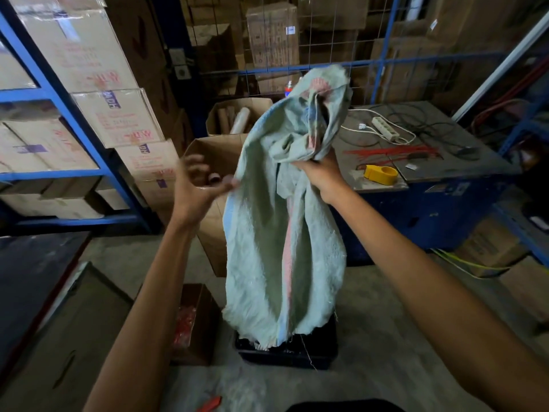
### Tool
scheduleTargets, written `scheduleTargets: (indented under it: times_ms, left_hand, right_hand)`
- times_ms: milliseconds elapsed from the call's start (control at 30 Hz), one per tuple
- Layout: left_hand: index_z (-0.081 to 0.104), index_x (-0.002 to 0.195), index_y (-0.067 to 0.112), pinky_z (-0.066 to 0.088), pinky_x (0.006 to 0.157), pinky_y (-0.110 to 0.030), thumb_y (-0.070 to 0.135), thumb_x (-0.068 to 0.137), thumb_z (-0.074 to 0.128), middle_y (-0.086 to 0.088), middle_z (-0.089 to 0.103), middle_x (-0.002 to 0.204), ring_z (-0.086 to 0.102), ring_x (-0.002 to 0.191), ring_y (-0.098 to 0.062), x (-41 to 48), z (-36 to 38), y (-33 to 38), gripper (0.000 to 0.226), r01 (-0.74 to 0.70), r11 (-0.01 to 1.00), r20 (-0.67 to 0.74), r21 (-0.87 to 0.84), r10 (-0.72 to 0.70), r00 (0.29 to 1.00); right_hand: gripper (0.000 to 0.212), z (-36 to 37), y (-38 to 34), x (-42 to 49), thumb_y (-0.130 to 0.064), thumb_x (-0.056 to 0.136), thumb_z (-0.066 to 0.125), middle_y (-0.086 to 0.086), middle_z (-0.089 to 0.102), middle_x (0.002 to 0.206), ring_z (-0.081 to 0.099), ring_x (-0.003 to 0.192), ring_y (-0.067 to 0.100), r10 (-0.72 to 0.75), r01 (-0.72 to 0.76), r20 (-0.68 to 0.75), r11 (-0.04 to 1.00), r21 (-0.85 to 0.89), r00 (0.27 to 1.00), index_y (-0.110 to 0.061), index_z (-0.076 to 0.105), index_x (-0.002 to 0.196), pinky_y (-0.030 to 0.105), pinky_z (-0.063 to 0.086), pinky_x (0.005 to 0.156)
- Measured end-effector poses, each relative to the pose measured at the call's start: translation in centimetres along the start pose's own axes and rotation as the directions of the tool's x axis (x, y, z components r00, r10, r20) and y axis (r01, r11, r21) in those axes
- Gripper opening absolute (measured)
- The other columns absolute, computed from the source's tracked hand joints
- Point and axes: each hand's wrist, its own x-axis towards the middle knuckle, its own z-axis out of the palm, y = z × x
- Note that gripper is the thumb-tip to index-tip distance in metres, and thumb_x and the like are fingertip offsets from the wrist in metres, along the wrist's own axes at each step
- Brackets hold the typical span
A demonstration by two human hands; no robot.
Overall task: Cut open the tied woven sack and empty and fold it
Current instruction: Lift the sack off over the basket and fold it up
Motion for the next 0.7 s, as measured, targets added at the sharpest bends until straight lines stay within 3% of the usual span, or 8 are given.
scheduleTargets:
  times_ms: [67,100,200,300,433,533,600,700]
  left_hand:
    - [0.025,0.154,0.025,0.044,0.113,-0.044,0.035,0.05,0.102,0.0,0.044,0.149,0.047,0.137,-0.02,-1.1,1.4,-2.6,0.13,0.029,0.987,0.221,0.156,-0.064,0.973]
    - [0.03,0.154,0.026,0.045,0.113,-0.044,0.044,0.044,0.102,0.002,0.047,0.15,0.049,0.138,-0.018,-1.7,2.8,-3.4,0.133,0.016,0.977,0.35,0.211,-0.091,0.932]
    - [0.068,0.12,0.028,0.055,0.101,-0.038,0.035,0.058,0.099,0.009,0.074,0.12,0.07,0.113,-0.008,-3.3,8.6,-4.2,0.07,0.123,0.986,0.294,0.111,-0.151,0.944]
    - [0.07,0.1,0.028,0.057,0.09,-0.034,0.017,0.083,0.079,0.007,0.074,0.103,0.069,0.107,-0.02,-3.8,13.0,-3.4,0.023,0.263,0.944,0.115,-0.198,-0.245,0.963]
    - [0.07,0.093,0.021,0.056,0.098,-0.043,0.021,0.088,0.073,0.0,0.074,0.096,0.069,0.109,-0.03,-2.7,12.8,-2.6,0.006,0.42,0.849,0.117,-0.322,-0.404,0.907]
    - [0.071,0.095,0.014,0.053,0.1,-0.042,0.017,0.088,0.07,-0.005,0.074,0.096,0.068,0.101,-0.028,-1.4,10.0,-1.0,0.008,0.452,0.788,0.121,-0.418,-0.445,0.888]
    - [0.071,0.1,0.011,0.054,0.099,-0.043,0.011,0.088,0.066,-0.008,0.074,0.099,0.069,0.096,-0.028,-0.5,8.0,0.9,0.013,0.412,0.724,0.145,-0.553,-0.403,0.904]
    - [0.07,0.094,0.01,0.056,0.09,-0.039,0.006,0.084,0.058,-0.008,0.074,0.087,0.069,0.084,-0.025,0.6,6.1,3.7,0.016,0.398,0.553,0.269,-0.732,-0.302,0.914]
  right_hand:
    - [0.054,0.2,-1.2,-0.3,-0.008,0.071,0.083,0.003,0.069,0.121,0.064,0.112,0.018,0.017,-0.022,0.06,0.996,0.086,0.998,-0.012,0.063,0.121,0.036,0.051,0.1]
    - [0.051,0.8,-1.9,-0.8,-0.007,0.071,0.082,0.001,0.071,0.113,0.067,0.104,0.014,0.029,-0.041,0.103,0.992,0.115,0.994,-0.011,0.064,0.119,0.034,0.053,0.095]
    - [0.053,3.4,-3.5,-2.6,0.001,0.072,0.081,0.003,0.071,0.109,0.066,0.097,0.009,-0.011,-0.011,0.223,0.995,0.1,0.975,-0.006,0.062,0.12,0.027,0.054,0.09]
    - [0.08,4.2,-4.2,-3.4,0.009,0.067,0.082,-0.006,0.062,0.114,0.054,0.117,0.011,-0.075,0.075,0.355,0.997,0.014,0.932,-0.012,0.04,0.132,0.035,0.041,0.112]
    - [0.131,0.5,-3.2,-3.2,-0.029,0.063,0.092,-0.004,0.03,0.151,0.04,0.137,0.014,-0.129,0.227,0.422,0.955,-0.189,0.897,-0.022,-0.002,0.154,0.033,0.039,0.113]
    - [0.112,-3.5,-0.1,-3.2,-0.032,0.07,0.086,-0.007,0.028,0.152,0.04,0.136,0.014,-0.246,0.305,0.273,0.93,-0.203,0.93,-0.023,0.011,0.154,0.018,0.04,0.103]
    - [0.089,-5.5,2.9,-3.7,-0.048,0.081,0.072,0.003,0.027,0.159,0.036,0.139,0.014,-0.01,0.039,0.22,0.991,-0.127,0.975,-0.028,0.023,0.152,0.024,0.043,0.104]
    - [0.086,-7.0,6.8,-3.7,-0.09,0.072,0.035,0.001,0.065,0.133,0.056,0.127,0.018,0.317,-0.327,0.272,0.945,-0.009,0.909,-0.032,0.061,0.129,0.045,0.041,0.11]
